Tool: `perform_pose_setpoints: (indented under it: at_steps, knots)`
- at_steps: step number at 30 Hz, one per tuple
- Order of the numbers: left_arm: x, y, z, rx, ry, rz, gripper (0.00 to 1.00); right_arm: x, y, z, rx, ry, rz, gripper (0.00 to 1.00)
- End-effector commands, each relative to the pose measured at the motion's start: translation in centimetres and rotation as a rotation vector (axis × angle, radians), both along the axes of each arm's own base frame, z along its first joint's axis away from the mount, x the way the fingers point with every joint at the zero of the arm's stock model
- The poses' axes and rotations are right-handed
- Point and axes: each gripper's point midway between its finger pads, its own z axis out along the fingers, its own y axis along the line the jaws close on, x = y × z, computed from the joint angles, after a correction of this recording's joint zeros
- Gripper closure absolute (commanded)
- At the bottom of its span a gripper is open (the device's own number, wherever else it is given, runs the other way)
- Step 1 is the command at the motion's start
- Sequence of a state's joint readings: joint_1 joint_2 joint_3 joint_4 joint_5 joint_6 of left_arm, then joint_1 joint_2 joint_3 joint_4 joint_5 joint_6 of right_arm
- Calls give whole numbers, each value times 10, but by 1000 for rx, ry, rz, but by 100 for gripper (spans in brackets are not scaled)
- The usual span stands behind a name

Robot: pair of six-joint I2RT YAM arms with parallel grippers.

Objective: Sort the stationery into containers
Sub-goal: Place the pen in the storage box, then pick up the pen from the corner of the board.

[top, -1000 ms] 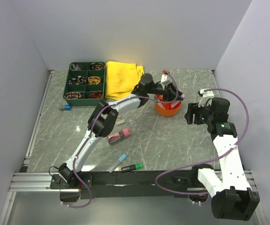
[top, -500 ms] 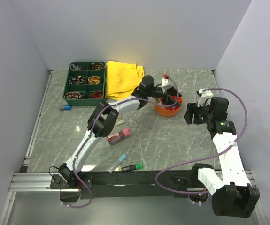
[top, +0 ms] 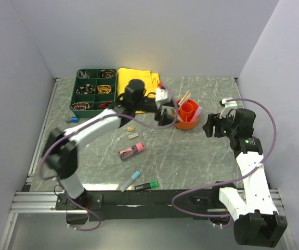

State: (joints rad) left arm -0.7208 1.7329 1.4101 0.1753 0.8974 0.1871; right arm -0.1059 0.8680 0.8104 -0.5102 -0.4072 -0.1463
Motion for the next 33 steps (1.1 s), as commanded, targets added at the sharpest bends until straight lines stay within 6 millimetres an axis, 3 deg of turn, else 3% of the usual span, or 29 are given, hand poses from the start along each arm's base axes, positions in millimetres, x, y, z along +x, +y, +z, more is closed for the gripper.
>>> perform_pose_setpoints:
  at_steps: [1,5,7,10,12,16,20,23,28,33]
  knots:
    - [-38,48,-48,210,68,33,25,3,5,14,32,-61,13,26]
    - [-56,80,-81,394,191,100,25,-1,12,25,28,-76,77,26]
    - [-50,91,-100,503,258,172,29,0,13,31,4,-90,105,26]
    - [-57,109,-122,651,410,252,30,1,12,40,8,-101,95,26]
    - [-69,117,-123,648,383,247,29,1,16,45,23,-115,112,26]
    - [-107,137,-157,791,361,158,26,5,14,50,19,-164,92,27]
    - [-133,138,-164,845,361,81,25,-1,18,63,21,-221,110,27]
    - [-158,128,-172,883,356,56,25,-9,13,69,8,-242,71,27]
    - [-167,130,-199,946,362,204,27,-20,-3,75,-21,-266,-41,25]
    - [-181,127,-207,959,346,220,27,-34,-11,82,-35,-307,-101,25]
